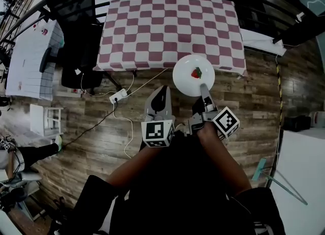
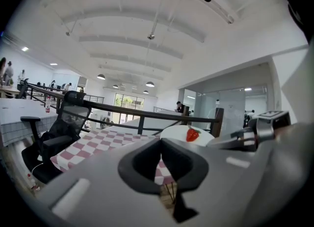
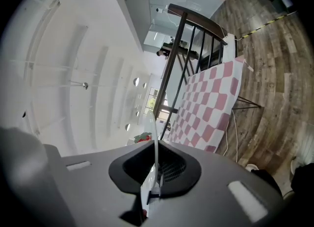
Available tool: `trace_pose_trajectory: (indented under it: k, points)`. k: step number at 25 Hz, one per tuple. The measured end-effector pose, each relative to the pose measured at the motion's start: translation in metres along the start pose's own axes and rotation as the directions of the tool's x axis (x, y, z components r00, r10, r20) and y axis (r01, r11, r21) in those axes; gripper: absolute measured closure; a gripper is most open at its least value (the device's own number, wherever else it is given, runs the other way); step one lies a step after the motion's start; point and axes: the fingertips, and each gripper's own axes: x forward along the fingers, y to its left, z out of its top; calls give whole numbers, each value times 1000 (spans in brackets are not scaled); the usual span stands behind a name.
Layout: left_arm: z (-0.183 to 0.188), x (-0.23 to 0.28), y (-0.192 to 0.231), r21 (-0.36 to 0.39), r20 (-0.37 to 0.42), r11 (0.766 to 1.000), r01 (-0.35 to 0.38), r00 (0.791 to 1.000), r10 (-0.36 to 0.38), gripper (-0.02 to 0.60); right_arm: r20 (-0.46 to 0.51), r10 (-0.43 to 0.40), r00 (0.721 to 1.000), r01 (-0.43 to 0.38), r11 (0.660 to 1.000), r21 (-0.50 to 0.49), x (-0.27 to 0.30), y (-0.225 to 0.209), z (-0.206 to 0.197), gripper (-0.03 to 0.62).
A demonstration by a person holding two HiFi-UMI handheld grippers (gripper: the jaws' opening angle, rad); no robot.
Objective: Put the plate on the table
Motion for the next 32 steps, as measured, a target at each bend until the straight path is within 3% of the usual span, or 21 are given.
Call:
trace_pose_trajectory:
  k: [3,6,9,17,24,32]
  points:
    - [4,18,8,-2,-5,1000,14,1000,-14,572,12,59,998,-59,998,-5,23,12,7,579]
    - [11,39,21,-1,-8,1000,27,1000,-27,572,0,2,1000,-2,1000,6,44,9,8,579]
    - [15,62,34,-11,-19,999,38,999,-39,572,-6,29,1000,-29,998,63,71,16,7,580]
    - [45,115,92,-5,1,1000,29,1000,-29,572,-30,-15,999,17,998,66,140,35,1,580]
    - [54,142,149,-22,-23,1000,2,1000,-3,572,-33,51,998,-47,994,95,208,65,-12,579]
    - [74,168,188,-7,3,999,35,999,-35,572,-14,-12,1000,13,996,87,251,71,-19,579]
